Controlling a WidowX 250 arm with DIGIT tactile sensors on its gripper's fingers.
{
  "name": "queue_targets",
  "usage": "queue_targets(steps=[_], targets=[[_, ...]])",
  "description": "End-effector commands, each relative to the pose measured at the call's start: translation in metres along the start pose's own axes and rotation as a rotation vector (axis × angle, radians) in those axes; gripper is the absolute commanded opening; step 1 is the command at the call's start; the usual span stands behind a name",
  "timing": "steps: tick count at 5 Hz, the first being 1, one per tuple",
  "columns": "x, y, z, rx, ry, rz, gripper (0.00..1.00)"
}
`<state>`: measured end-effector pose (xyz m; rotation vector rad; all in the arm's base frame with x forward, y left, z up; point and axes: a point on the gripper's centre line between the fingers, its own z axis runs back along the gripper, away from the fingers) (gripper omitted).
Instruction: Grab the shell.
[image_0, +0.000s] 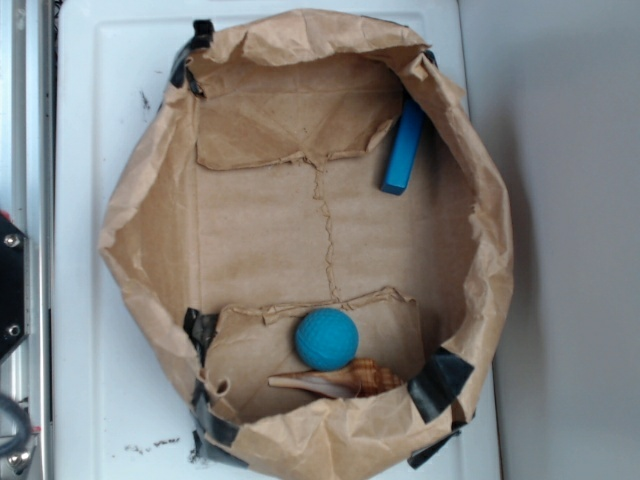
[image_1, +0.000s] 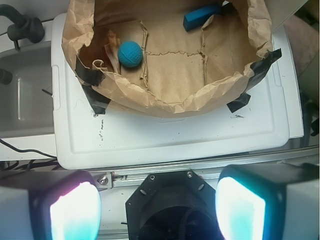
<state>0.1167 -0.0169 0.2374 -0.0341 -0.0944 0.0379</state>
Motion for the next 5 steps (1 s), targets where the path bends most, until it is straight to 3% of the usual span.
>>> queue_targets(steps=[1, 2, 3, 4, 5], targets=[[0.000, 0.000, 0.000, 0.000, 0.000, 0.000, 1.00], [0.000, 0.000, 0.000, 0.000, 0.000, 0.000, 1.00], [0.028, 0.008, -0.008, -0.067, -0.087, -0.100, 1.00], [0.071, 0.015, -0.016, -0.094, -0.122, -0.131, 1.00], [0.112, 0.017, -0.022, -0.307, -0.146, -0.340, 1.00]])
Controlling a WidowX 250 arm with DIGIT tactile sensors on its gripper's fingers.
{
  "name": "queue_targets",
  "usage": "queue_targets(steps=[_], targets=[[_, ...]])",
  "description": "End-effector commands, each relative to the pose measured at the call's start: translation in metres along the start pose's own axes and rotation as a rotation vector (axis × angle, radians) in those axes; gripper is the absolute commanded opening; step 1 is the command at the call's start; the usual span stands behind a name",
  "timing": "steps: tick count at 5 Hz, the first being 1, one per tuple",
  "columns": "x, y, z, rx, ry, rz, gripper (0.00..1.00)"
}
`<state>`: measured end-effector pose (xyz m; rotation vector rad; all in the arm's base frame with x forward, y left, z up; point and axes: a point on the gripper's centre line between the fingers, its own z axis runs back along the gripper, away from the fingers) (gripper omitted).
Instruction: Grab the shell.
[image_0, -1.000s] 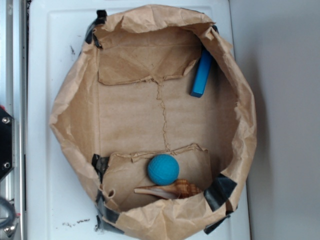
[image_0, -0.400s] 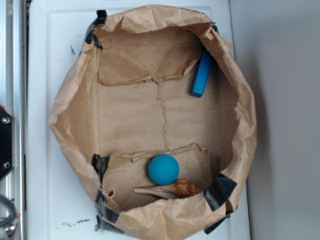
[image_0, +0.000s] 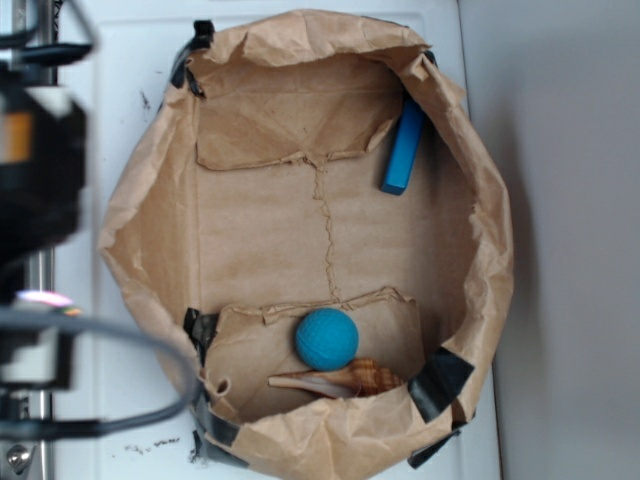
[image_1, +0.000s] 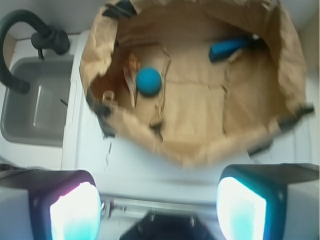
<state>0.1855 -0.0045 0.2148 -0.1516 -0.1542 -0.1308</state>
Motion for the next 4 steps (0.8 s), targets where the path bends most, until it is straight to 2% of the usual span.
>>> queue_targets(steps=[1, 3, 4], targets=[[0.044, 0.013, 0.005, -0.178, -0.095, -0.178, 1.00], [0.044, 0.013, 0.005, -0.178, -0.095, -0.178, 1.00], [0.026, 0.020, -0.030, -0.101, -0.045, -0.147, 1.00]])
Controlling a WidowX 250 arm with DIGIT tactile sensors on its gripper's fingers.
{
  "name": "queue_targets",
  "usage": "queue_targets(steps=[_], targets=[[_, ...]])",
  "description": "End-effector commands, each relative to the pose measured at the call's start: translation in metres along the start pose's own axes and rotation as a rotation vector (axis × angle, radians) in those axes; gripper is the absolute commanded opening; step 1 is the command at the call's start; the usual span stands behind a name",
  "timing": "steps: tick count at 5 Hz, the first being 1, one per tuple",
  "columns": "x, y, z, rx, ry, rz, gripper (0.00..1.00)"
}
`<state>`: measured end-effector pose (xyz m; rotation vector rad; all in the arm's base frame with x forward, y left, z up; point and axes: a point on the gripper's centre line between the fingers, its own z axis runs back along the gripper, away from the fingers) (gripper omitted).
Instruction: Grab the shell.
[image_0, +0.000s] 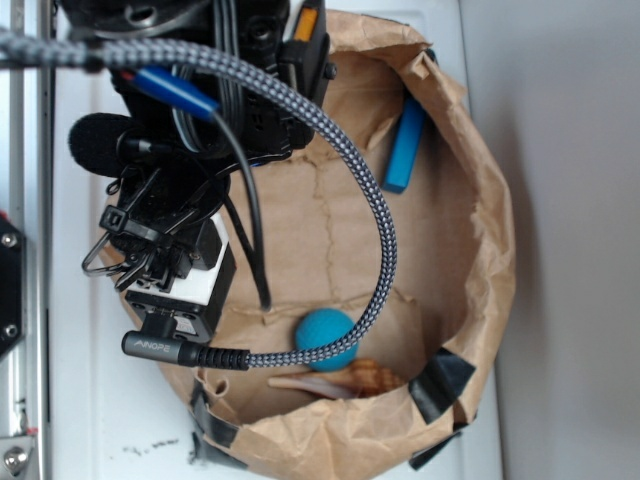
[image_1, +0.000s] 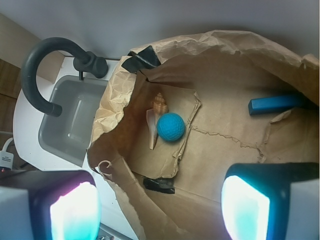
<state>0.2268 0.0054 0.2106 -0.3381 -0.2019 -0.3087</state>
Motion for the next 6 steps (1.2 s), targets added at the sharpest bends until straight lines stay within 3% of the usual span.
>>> queue_targets(steps=[1, 3, 4, 5, 6], targets=[[-0.016, 0.013, -0.043, 0.143, 0.003, 0.023, 1.00], [0.007, 0.019, -0.091, 0.262, -0.011, 0.033, 1.00], [0.037, 0.019, -0.119, 0.299, -0.008, 0.059, 1.00], [0.050, 0.012, -0.141, 0.417, -0.036, 0.060, 1.00], [0.062, -0.001, -0.158, 0.399, -0.041, 0.020, 1.00]])
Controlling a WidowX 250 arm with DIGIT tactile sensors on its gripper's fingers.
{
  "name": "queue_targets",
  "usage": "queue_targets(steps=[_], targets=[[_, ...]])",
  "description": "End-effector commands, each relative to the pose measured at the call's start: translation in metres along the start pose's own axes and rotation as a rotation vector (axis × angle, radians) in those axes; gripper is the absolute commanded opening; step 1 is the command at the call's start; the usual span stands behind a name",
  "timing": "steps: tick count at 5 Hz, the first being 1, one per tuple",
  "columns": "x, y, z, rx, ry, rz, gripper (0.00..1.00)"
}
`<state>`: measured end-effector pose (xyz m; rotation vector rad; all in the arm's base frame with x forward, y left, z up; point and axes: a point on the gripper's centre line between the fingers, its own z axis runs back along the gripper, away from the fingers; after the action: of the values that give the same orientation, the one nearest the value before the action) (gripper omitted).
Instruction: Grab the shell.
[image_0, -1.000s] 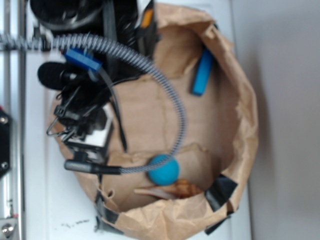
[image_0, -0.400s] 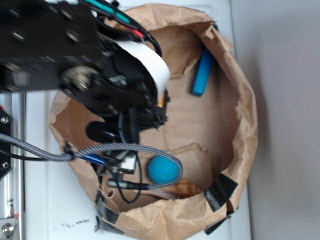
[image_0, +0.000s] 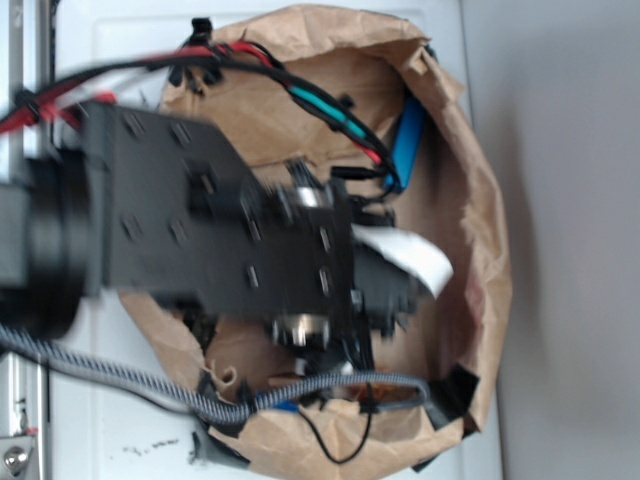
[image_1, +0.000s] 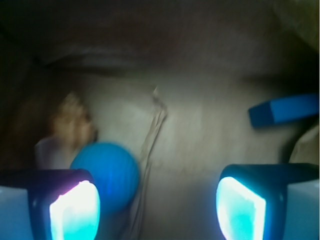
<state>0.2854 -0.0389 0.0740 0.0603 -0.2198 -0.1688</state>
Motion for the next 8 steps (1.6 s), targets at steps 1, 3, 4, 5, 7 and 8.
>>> queue_targets(steps=[1, 3, 4, 5, 7, 8], targets=[[0.030, -0.038, -0.001, -0.112, -0.086, -0.119, 1.00], [0.014, -0.051, -0.014, -0.322, -0.039, -0.200, 1.00], [0.001, -0.068, -0.040, -0.277, -0.010, -0.228, 1.00], [-0.011, -0.073, -0.058, -0.258, 0.003, -0.244, 1.00], [-0.008, -0.062, -0.065, -0.231, 0.036, -0.181, 0.00], [-0.004, -0.044, -0.036, -0.289, -0.016, -0.131, 0.00]])
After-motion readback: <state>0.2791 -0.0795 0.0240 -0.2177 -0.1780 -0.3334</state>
